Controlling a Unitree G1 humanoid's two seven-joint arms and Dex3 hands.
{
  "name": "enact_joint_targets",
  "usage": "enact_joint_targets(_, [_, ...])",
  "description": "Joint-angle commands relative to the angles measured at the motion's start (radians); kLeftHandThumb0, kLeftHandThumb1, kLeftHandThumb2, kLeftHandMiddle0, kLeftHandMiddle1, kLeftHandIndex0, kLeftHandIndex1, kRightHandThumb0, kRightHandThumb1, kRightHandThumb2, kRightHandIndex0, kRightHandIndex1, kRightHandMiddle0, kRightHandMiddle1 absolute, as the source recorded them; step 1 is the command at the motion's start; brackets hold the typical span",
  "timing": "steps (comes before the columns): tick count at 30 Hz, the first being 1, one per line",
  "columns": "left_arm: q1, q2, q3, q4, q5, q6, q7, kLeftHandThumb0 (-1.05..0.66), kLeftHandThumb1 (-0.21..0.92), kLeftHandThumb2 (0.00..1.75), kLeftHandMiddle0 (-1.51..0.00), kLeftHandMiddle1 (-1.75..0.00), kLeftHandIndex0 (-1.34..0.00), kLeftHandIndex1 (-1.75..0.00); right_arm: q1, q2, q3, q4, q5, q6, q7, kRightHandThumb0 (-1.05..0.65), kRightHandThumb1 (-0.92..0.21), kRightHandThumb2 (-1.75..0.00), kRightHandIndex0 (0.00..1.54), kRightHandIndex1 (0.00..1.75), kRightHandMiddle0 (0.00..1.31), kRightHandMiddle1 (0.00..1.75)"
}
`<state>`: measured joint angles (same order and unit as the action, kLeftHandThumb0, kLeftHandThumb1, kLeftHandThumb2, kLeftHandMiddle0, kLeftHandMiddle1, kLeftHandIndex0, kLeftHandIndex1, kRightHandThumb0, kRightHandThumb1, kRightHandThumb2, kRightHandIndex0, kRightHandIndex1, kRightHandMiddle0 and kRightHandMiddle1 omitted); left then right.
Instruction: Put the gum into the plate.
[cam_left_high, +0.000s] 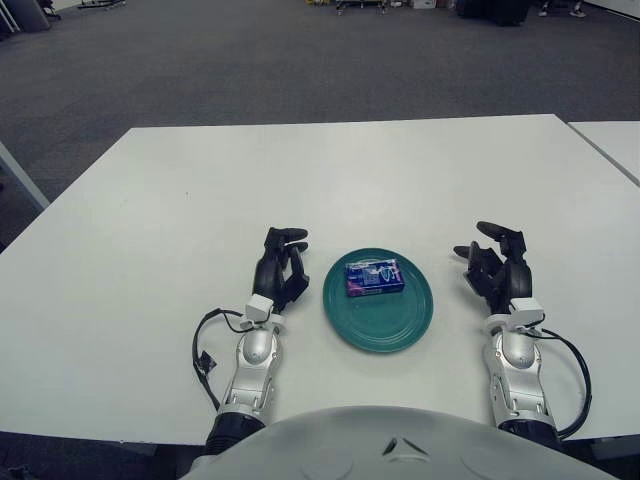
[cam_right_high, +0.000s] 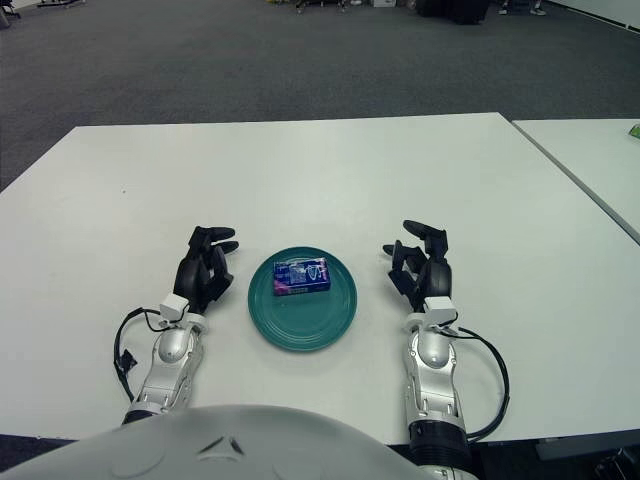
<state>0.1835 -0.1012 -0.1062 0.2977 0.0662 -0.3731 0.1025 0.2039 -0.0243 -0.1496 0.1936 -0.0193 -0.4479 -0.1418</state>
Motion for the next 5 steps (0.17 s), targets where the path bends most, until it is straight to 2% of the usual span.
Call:
enact_joint_targets(1, [0.041,0.001,0.007,0.064,-0.007,0.039,-0.009,-0.82,0.92,0.89,-0.2,-1.23,-0.13,-1.47,0.082,0.032,0.024,0.107,-0.023,0.004,-0.003,-0.61,-0.92,-0.7,0.53,0.91,0.08,1.13])
enact_joint_targets(5, [0.042,-0.001,0.008,0.069,-0.013,0.036,-0.01,-0.82,0.92,0.9,-0.23,-1.2,-0.14,-1.44,0.083,0.03,0.025,0.107,-0.023,0.004,-0.003,-0.6,-0.92,-0.7,0.52,0.9,0.07,1.12])
